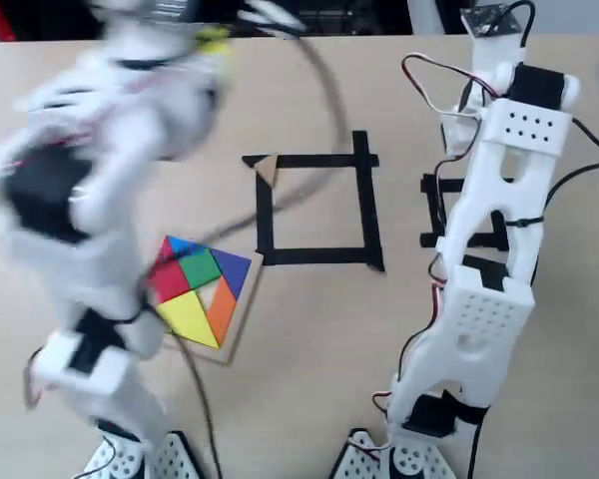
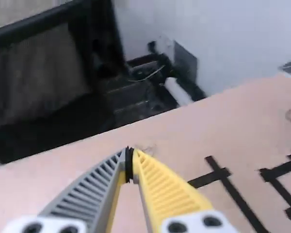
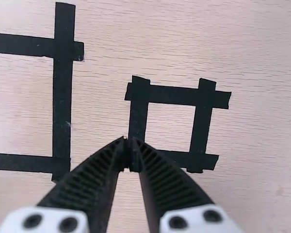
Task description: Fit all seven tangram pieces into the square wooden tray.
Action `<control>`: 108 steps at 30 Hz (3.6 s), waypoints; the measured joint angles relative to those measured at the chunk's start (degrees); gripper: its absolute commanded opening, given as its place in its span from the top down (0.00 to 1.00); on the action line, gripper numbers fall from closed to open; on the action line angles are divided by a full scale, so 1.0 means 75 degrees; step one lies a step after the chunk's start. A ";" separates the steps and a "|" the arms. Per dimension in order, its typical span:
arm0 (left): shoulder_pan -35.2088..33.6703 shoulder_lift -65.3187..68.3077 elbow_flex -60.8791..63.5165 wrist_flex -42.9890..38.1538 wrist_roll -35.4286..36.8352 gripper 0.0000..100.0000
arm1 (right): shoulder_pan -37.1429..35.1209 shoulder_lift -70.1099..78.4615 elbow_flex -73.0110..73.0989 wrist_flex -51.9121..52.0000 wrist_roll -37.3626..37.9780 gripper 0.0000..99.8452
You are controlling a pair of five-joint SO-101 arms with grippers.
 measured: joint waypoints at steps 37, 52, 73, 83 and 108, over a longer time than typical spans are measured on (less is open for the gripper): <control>-0.0973 0.3938 0.6787 -0.5333 0.0610 0.76 | -0.0340 0.0000 0.1453 -0.0481 -0.0809 0.99; -0.1078 0.4571 0.5849 -0.4525 -0.0844 0.76 | -0.1477 0.1137 0.1465 -0.1747 -0.0809 0.99; -0.5005 0.4560 0.2286 -0.0070 -0.0938 0.76 | -0.4009 0.2954 -0.0445 -0.2180 -0.0750 0.99; -0.5591 0.4560 0.3247 -0.0070 -0.1653 0.76 | -0.4583 0.4232 -0.1102 -0.3552 -0.1981 0.99; -0.5474 0.4560 0.3305 -0.0176 -0.1371 0.76 | -0.4947 0.6763 -0.5064 -0.3868 -0.1958 0.99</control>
